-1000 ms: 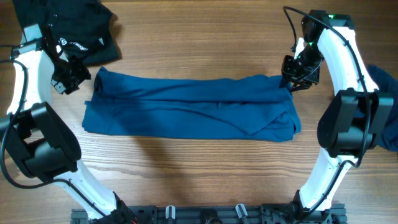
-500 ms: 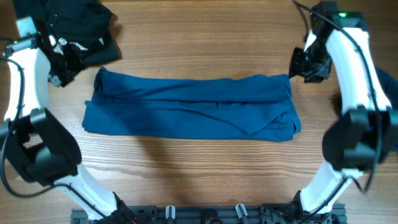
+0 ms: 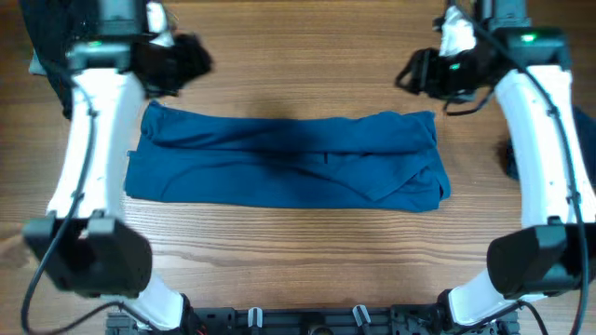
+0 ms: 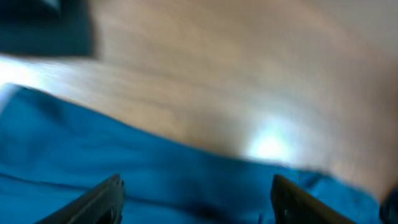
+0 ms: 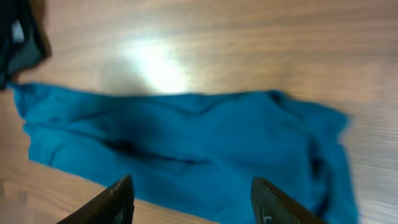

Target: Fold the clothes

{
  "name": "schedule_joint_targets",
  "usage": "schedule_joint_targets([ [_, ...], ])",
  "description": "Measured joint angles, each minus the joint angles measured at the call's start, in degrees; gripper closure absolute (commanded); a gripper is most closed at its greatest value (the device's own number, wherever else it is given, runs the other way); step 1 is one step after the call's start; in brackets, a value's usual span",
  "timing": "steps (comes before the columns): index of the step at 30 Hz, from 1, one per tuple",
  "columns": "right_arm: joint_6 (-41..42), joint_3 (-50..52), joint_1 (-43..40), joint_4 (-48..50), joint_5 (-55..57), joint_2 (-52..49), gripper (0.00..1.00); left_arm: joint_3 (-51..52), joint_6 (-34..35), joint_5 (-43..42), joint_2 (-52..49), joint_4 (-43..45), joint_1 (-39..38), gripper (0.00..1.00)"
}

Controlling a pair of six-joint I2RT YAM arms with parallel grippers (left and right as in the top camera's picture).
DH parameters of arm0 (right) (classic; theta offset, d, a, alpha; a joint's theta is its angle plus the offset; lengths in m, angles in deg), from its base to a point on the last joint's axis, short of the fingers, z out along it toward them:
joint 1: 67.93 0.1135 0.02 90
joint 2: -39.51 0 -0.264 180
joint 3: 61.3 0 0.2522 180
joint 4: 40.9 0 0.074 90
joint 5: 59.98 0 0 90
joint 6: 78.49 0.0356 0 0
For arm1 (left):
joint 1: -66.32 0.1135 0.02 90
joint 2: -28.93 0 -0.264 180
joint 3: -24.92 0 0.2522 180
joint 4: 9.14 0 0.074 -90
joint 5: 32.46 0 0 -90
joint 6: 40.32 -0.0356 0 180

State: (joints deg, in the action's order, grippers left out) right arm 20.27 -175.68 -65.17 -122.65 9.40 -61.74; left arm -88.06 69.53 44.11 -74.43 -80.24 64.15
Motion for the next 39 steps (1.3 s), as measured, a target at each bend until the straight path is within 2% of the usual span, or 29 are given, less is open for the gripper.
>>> schedule_joint_targets([
  [1, -0.07, 1.46, 0.66, 1.49, -0.22, -0.07, 0.39, 0.31, 0.02, 0.0, -0.9, -0.13, -1.22, 0.32],
  [5, 0.52, 9.9, 2.84, 9.27, -0.98, -1.05, 0.39, 1.88, 1.27, -0.22, -6.25, -0.37, -4.87, 0.53],
  [9, 2.25, 16.85, 2.82, 15.04, -1.05, -2.01, 0.39, 2.34, 2.47, -0.24, -12.15, -1.7, -5.9, 0.79],
  [13, 3.67, 20.33, 2.78, 18.58, -1.07, -2.03, 0.51, 2.58, 3.17, -0.24, -15.72, -3.89, -6.16, 0.96],
  [19, 4.83, 20.98, 2.78, 20.2, -1.01, -2.99, 0.78, 2.84, 4.98, -0.22, -17.09, -4.68, -6.43, 0.96],
  [28, 6.1, 21.0, 2.78, 20.24, -0.24, -8.76, 0.8, 7.15, 5.88, 1.16, -17.27, -1.31, -6.4, 0.94],
  [39, 6.43, 24.13, 2.78, 20.52, 3.78, -9.2, 0.8, 12.0, 5.99, 7.15, -17.62, 7.72, -5.14, 0.92],
])
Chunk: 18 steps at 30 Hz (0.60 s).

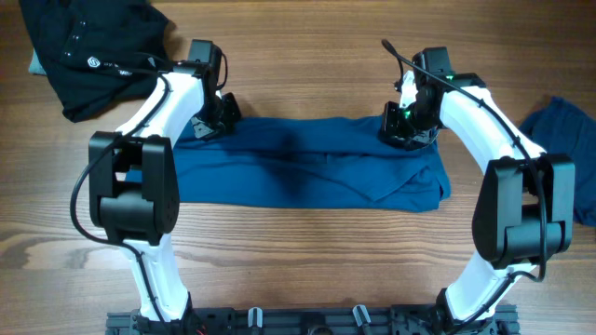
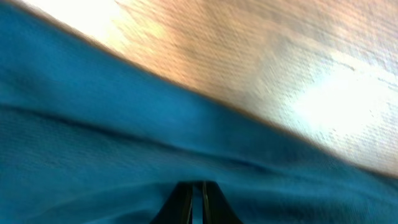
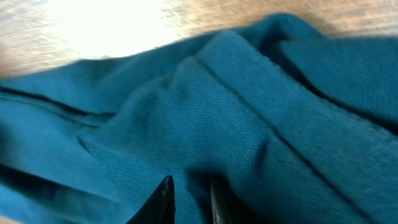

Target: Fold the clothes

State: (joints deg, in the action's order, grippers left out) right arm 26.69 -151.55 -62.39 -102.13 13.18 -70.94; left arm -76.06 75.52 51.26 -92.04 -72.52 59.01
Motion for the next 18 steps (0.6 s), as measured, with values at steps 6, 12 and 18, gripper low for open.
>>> schedule_joint_targets([
  [6, 0.13, 0.28, 0.0, -0.33, 3.52, -0.02, 0.8, 0.33, -0.04, 5.86, 0.0, 0.61, 2.47, 0.9],
  [12, 2.21, 0.28, 0.02, -2.08, 6.69, -0.02, 0.81, 0.35, -0.72, 10.1, 0.0, 0.17, 6.32, 0.88],
  [18, 6.58, 0.28, 0.07, -5.25, 11.41, -0.02, 0.82, 0.39, -1.16, 15.96, 0.0, -0.24, 10.67, 0.95],
])
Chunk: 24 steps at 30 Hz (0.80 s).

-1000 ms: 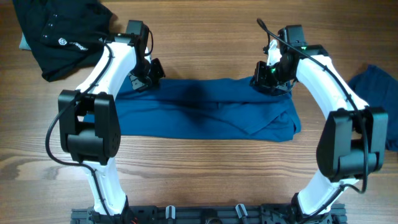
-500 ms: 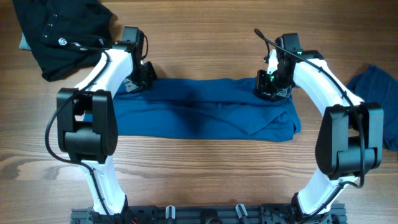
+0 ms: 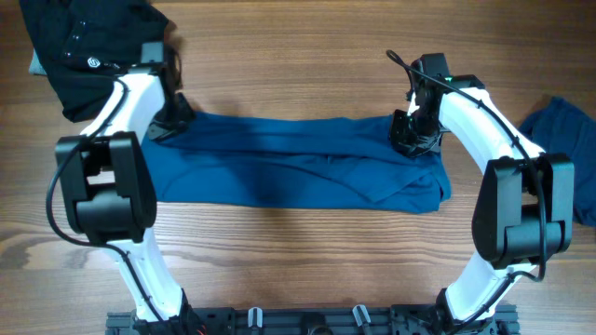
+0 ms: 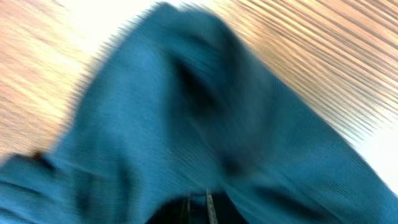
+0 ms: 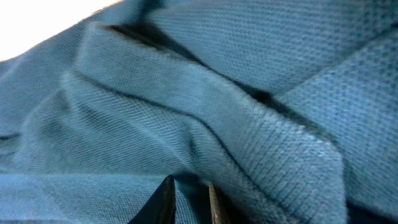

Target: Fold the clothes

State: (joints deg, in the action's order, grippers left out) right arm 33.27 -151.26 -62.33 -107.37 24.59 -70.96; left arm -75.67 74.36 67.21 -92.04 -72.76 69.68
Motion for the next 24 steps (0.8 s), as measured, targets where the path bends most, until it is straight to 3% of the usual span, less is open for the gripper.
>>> schedule_joint_targets([
  [4, 2.71, 0.0, 0.0, -1.29, 1.68, 0.0, 0.83, 0.0, 0.04, 1.22, 0.0, -0.31, 2.62, 0.95],
  [13, 5.51, 0.0, 0.0, -3.26, 2.95, 0.0, 0.84, -1.11, 0.55, 1.75, 1.05, -3.91, 4.33, 0.82],
  [15, 5.64, 0.0, -0.02, -3.43, 2.99, 0.0, 0.84, -1.84, 0.7, 1.84, 2.8, -4.0, 4.24, 0.71],
  [16, 5.68, 0.0, 0.0, -3.63, 3.06, 0.0, 0.83, -2.36, 0.79, 1.86, 4.46, -4.07, 4.11, 0.53],
  [19, 5.75, 0.0, -0.02, -3.67, 3.15, 0.09, 0.79, -3.54, 1.09, 2.08, 10.54, -3.82, 3.61, 0.28],
  [22, 6.03, 0.0, -0.02, -4.2, 3.19, 0.98, 0.71, -4.37, 1.31, 2.1, 16.02, -3.69, 2.75, 0.16],
  [24, 6.27, 0.02, -0.02, -4.79, 3.43, 2.64, 0.59, -4.68, 1.44, 1.75, 18.21, -3.74, 2.29, 0.12],
])
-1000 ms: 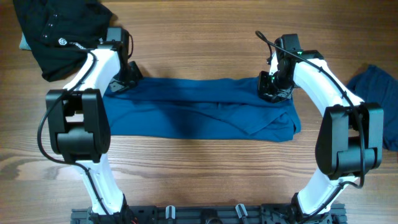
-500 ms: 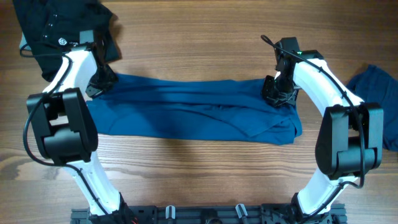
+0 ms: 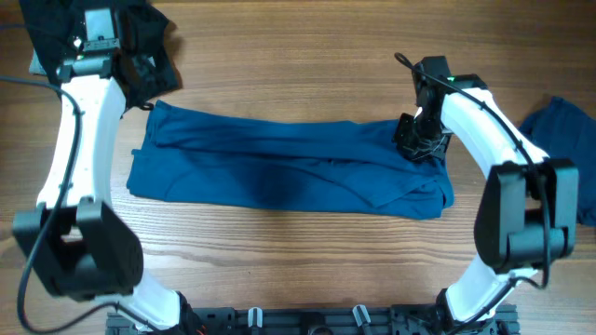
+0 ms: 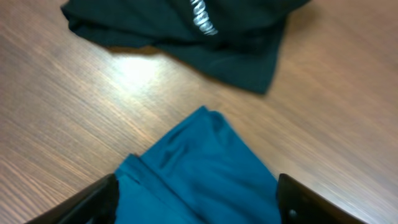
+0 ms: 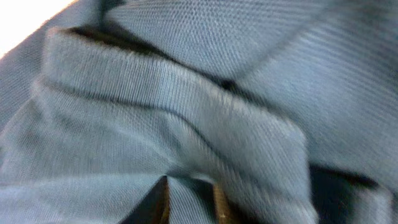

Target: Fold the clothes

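The blue garment lies as a long folded strip across the middle of the wooden table. My right gripper is down on its far right corner, and in the right wrist view the fingers are pinched on a fold of that blue knit cloth. My left gripper is off the far left corner, up and open. In the left wrist view its two fingers stand wide apart over the garment's pointed left corner, touching nothing.
A black garment lies bunched at the far left corner, just beyond my left gripper; it also fills the top of the left wrist view as black cloth. Another blue cloth lies at the right edge of the table.
My left gripper was shut on the garment's far left corner; it is now open and farther back-left by the black garment. The left corner lies flat. My right gripper stays shut on the right corner.
Both grippers first stood open beyond the strip's far corners. Then both were down and shut on its far edge. Then the left one held the far left corner, farther left. Now the left has let go and the right still grips.
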{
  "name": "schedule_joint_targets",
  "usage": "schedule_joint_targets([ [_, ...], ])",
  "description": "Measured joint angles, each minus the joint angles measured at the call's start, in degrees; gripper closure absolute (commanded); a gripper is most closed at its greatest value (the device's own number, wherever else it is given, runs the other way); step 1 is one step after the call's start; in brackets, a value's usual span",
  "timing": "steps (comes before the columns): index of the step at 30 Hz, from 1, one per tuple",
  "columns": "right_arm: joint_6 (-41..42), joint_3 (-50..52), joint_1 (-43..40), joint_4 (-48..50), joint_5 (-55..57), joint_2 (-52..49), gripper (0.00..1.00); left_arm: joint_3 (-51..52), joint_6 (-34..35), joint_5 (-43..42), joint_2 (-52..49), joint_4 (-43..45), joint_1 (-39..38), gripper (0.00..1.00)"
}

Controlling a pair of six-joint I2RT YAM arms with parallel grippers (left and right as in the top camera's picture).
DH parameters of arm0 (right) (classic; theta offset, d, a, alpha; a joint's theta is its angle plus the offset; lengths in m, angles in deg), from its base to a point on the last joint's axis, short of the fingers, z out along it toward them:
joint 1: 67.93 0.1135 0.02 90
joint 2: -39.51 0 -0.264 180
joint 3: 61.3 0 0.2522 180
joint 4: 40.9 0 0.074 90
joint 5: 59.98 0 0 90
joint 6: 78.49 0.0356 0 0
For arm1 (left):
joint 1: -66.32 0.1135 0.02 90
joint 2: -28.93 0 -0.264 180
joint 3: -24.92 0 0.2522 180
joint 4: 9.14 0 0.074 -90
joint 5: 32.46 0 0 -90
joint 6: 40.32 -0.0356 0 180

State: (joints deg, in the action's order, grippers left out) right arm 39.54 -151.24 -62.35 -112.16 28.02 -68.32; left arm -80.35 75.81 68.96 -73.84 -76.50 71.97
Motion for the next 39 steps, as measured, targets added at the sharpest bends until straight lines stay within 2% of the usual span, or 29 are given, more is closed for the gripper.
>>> schedule_joint_targets([
  [2, -0.07, 0.0, 0.0, -0.46, 0.39, 2.62, 0.33, -0.15, -0.09, -1.31, 1.31, -0.22, -0.44, 0.07],
  [3, 0.2, 0.0, 0.0, -0.68, 0.63, 4.46, 0.05, -0.15, -0.02, -2.36, 1.51, -0.52, -0.68, 0.04],
  [4, 0.09, 0.0, 0.0, -0.94, 0.79, 6.1, 0.01, -0.15, -0.07, -3.28, 1.51, -0.85, -0.83, 0.01],
  [10, -3.54, -0.02, 0.0, 0.7, 1.03, 15.61, 0.0, -0.13, 0.11, -10.93, 1.46, -3.96, -3.28, 0.0],
  [17, -8.74, 0.02, 0.0, 8.94, 0.98, 15.56, 0.01, 1.2, 0.11, -14.49, 1.46, -4.11, -7.61, 0.0],
  [28, -11.89, 0.02, -1.42, 19.96, -5.64, 3.65, 0.01, 6.43, 0.11, -15.23, -0.79, -2.73, -11.82, 0.0],
  [35, -11.91, 0.02, -1.44, 21.44, -9.94, -2.67, 0.0, 7.08, 0.11, -15.23, -1.29, -2.64, -11.93, 0.0],
  [37, -12.15, 0.02, -1.44, 21.64, -10.51, -5.05, 0.02, 7.08, 0.11, -15.26, -1.29, -2.51, -11.93, 0.0],
  [39, -12.7, 0.02, -1.44, 21.84, -10.62, -6.43, 0.11, 7.08, 0.11, -15.26, -1.29, -2.54, -11.93, 0.0],
])
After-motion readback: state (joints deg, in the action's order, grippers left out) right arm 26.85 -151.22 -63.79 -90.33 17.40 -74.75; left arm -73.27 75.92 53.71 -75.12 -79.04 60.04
